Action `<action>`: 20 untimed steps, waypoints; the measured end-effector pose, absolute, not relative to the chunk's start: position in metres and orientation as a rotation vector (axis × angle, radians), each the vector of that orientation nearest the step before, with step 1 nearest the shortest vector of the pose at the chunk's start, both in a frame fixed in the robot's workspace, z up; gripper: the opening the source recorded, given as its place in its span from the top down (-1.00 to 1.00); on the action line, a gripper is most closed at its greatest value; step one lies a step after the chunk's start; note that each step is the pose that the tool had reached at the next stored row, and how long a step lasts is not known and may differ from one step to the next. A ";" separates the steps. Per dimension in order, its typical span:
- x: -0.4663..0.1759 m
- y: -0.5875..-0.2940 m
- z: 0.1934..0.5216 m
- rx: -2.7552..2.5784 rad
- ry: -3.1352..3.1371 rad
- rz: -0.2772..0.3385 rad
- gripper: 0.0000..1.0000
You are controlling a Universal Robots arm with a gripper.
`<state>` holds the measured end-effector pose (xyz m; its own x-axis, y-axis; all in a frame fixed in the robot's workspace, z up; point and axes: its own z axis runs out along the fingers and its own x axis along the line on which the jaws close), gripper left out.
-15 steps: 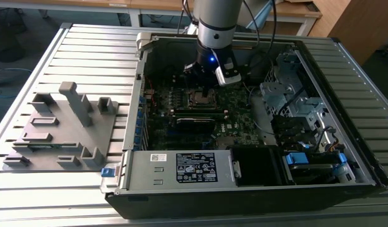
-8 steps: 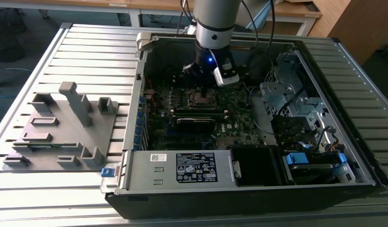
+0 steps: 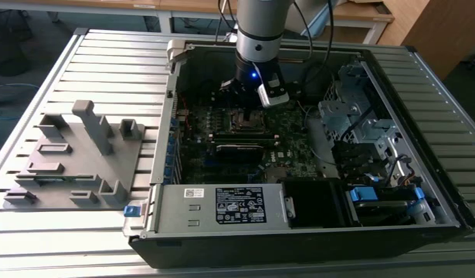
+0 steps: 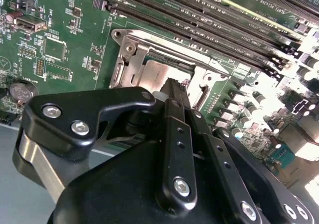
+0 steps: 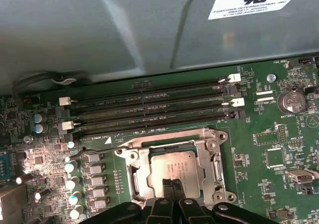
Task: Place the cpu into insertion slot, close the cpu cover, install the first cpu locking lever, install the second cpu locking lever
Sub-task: 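Close the cpu cover, then install the first cpu locking lever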
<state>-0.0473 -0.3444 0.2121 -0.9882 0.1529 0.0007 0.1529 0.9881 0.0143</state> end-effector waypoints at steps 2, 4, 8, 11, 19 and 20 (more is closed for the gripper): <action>-0.047 -0.344 0.212 0.241 3.132 0.023 0.80; -0.048 -0.344 0.212 0.241 3.132 0.023 0.80; -0.048 -0.344 0.213 0.241 3.132 0.023 0.80; -0.048 -0.344 0.213 0.241 3.132 0.023 0.80; -0.045 -0.344 0.214 0.241 3.132 0.023 0.80; -0.045 -0.344 0.214 0.239 3.132 0.023 0.80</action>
